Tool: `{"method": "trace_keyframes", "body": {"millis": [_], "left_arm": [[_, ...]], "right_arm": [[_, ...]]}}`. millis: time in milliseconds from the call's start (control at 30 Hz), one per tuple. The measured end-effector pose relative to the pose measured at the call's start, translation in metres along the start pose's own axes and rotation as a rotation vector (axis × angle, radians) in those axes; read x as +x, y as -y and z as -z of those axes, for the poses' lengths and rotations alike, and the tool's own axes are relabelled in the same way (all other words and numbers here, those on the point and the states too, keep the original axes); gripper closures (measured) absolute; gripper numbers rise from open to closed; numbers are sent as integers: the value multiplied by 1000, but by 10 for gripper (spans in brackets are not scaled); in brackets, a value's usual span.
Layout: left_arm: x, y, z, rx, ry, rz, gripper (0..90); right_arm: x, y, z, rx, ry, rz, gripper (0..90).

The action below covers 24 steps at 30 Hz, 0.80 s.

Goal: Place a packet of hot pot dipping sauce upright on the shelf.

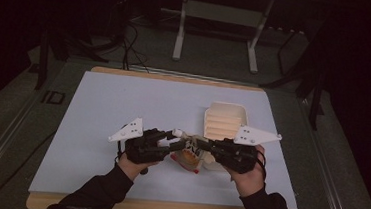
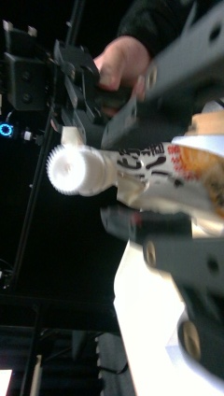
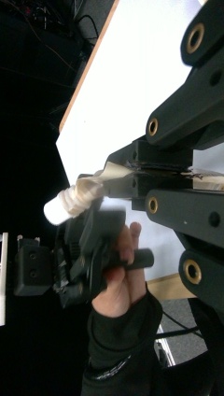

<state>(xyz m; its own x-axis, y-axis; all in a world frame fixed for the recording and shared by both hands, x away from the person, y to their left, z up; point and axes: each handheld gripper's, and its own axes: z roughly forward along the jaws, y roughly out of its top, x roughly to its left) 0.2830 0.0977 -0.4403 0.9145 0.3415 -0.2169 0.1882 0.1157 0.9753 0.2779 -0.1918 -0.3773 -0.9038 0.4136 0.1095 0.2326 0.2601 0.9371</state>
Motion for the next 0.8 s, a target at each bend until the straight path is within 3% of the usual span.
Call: {"method": "trace_keyframes", "body": {"millis": [100,167,200,233,400,500,600,800], "left_arm": [[-3,-5,4,21,-12,-32,351],[-6,-7,7,54,-32,-80,223],[-6,-7,7,54,-32,-80,203],[-8,-8,10,72,-84,-105,204],[-6,-3,20,86,-116,-38,137],[-5,0,24,106,-132,-36,95],[-6,4,33,131,-147,-10,58],[-8,14,42,182,-203,-17,14]], "right_arm": [[-4,-3,1,-2,0,-4,877],[-7,-7,3,-4,-1,4,877],[-7,-7,3,-4,-1,4,877],[-10,-10,4,-5,0,12,877],[-18,-20,8,0,10,25,876],[-22,-24,10,-2,17,36,876],[-34,-32,16,-7,10,62,876],[-56,-39,23,-9,-7,81,876]]}}
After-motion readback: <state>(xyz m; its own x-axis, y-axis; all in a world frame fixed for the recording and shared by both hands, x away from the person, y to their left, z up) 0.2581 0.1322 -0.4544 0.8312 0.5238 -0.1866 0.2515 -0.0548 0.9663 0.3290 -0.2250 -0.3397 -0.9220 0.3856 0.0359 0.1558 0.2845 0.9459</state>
